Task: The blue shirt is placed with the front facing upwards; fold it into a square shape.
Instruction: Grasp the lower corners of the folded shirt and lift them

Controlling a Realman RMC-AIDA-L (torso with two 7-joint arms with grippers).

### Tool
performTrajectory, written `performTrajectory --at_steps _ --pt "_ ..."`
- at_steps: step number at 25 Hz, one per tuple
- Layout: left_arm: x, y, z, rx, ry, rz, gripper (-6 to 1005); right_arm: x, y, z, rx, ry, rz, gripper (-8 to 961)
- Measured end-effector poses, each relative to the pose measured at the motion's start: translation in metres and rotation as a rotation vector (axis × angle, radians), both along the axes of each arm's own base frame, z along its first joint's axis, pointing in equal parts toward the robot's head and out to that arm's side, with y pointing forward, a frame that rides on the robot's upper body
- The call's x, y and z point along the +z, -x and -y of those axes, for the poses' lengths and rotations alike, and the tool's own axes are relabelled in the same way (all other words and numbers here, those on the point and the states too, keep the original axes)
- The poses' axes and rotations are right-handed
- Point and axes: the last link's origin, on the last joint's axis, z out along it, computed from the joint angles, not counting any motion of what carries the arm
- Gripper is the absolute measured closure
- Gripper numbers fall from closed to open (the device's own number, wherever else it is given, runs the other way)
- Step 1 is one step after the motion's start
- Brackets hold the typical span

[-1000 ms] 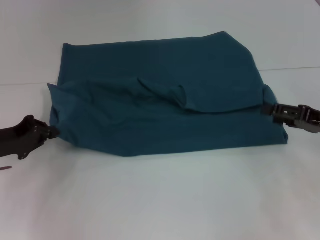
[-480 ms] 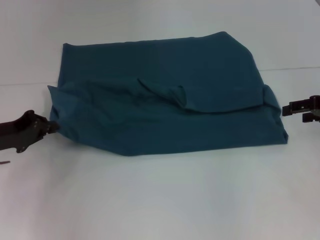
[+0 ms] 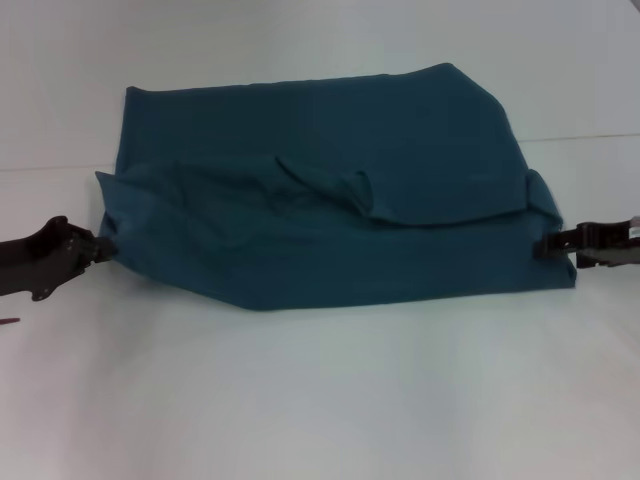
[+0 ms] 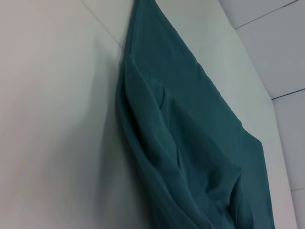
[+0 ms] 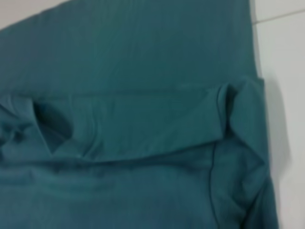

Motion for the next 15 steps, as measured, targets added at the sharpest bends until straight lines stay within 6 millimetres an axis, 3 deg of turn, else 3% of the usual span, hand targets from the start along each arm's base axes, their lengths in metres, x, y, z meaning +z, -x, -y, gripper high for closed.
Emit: performTrajectory --at_steps 10,15 --pt "-0.001 0.001 0.001 -0.004 -0.002 -0.003 983 -0.022 0.002 -0.004 0.003 -0.003 0.024 152" --pt "-0.002 0.002 0.002 0.0 -0.003 -0.003 983 -0.028 0.006 -0.005 0.016 -0.001 0.023 228"
